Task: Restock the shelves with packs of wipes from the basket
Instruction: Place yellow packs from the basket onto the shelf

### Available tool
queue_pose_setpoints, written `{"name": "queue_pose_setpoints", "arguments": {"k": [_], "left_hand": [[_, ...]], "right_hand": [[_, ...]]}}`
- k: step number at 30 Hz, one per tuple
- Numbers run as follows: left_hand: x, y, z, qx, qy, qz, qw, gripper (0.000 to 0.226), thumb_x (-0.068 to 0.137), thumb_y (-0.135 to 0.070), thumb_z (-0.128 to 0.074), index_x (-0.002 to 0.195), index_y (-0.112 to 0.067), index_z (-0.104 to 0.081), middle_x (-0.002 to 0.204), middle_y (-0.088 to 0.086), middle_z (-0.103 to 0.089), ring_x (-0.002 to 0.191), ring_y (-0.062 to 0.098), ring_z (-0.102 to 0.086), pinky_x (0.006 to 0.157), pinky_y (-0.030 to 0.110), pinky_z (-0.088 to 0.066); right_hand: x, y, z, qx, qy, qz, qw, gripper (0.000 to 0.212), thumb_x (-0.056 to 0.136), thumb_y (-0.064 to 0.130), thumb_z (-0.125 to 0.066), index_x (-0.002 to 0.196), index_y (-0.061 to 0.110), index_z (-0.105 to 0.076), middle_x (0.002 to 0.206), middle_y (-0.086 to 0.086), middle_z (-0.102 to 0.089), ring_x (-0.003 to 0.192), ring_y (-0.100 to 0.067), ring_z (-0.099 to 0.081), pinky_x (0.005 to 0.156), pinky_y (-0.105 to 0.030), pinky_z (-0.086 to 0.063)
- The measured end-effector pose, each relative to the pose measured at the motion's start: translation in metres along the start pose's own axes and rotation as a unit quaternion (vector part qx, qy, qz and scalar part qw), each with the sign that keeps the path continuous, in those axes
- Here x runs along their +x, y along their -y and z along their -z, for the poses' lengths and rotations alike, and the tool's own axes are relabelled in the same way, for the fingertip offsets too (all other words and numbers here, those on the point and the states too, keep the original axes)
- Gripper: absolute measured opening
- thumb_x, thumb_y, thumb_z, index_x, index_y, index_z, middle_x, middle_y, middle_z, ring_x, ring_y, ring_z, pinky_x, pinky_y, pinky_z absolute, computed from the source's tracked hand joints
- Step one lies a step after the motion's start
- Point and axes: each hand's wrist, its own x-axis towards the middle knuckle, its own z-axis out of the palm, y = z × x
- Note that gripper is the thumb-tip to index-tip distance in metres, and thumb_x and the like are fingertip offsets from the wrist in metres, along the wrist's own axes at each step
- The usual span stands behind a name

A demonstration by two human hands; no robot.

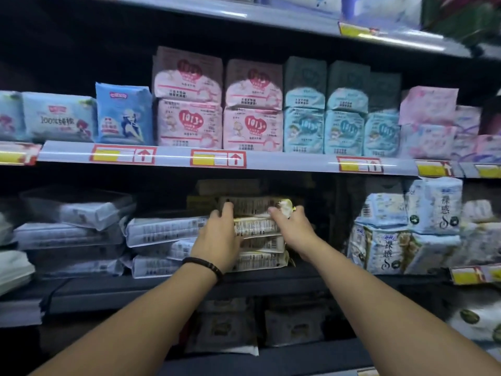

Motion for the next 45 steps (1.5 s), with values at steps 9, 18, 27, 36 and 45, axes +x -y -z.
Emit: {"name": "queue_pose_setpoints", "arguments": {"k": [9,18,27,36,45], "left_hand": [[-0.022,0.005,0.012,0.056,-0.019,-0.066,0.996,0.046,0.098,-0.022,-0.066,0.139,-0.024,-0.045,0.132,0.006,-0.040,0.073,0.026,-0.060,0.059,0.037,-0.049],[-0.064,0.014,0.023,0.122,0.053,-0.094,0.987,0.075,0.096,-0.037,-0.064,0.159,-0.027,-0.026,0.155,0.004,-0.026,0.092,0.027,-0.062,0.064,0.037,-0.051],[-0.052,-0.005,0.015,0.120,0.145,-0.018,0.982,0.097,0.090,-0.040,-0.072,0.164,-0.017,-0.013,0.171,0.009,0.017,0.124,0.034,-0.062,0.091,0.042,-0.054],[-0.063,0.004,0.020,0.087,0.125,-0.051,0.987,0.081,0.091,-0.042,-0.067,0.158,-0.023,-0.028,0.171,0.008,-0.001,0.120,0.033,-0.064,0.089,0.044,-0.058],[-0.161,0.036,0.044,0.028,0.258,-0.121,0.958,0.021,0.091,-0.051,-0.061,0.105,-0.036,-0.068,0.097,-0.014,-0.072,0.094,0.016,-0.070,0.081,0.036,-0.059]], "right_hand": [[-0.015,0.000,0.016,-0.063,0.013,0.029,0.997,0.087,0.093,0.071,-0.059,0.148,0.012,-0.026,0.148,-0.012,-0.052,0.133,-0.032,-0.053,0.110,-0.051,-0.048],[-0.065,-0.018,0.012,-0.037,-0.078,0.054,0.995,0.085,0.095,0.055,-0.069,0.163,0.026,-0.027,0.155,-0.004,-0.052,0.140,-0.030,-0.052,0.114,-0.049,-0.045],[-0.063,-0.009,0.000,-0.063,0.008,0.023,0.998,0.092,0.088,0.049,-0.079,0.163,0.021,-0.033,0.165,-0.001,-0.042,0.148,-0.027,-0.044,0.119,-0.044,-0.042],[-0.088,-0.014,0.016,-0.138,0.024,0.056,0.989,0.085,0.087,0.040,-0.083,0.157,0.022,-0.038,0.155,0.003,-0.052,0.135,-0.023,-0.055,0.105,-0.032,-0.048],[-0.192,-0.059,0.002,-0.158,0.139,0.067,0.975,0.018,0.094,0.033,-0.077,0.111,0.028,-0.071,0.104,0.011,-0.073,0.098,-0.003,-0.068,0.085,-0.021,-0.053]]}}
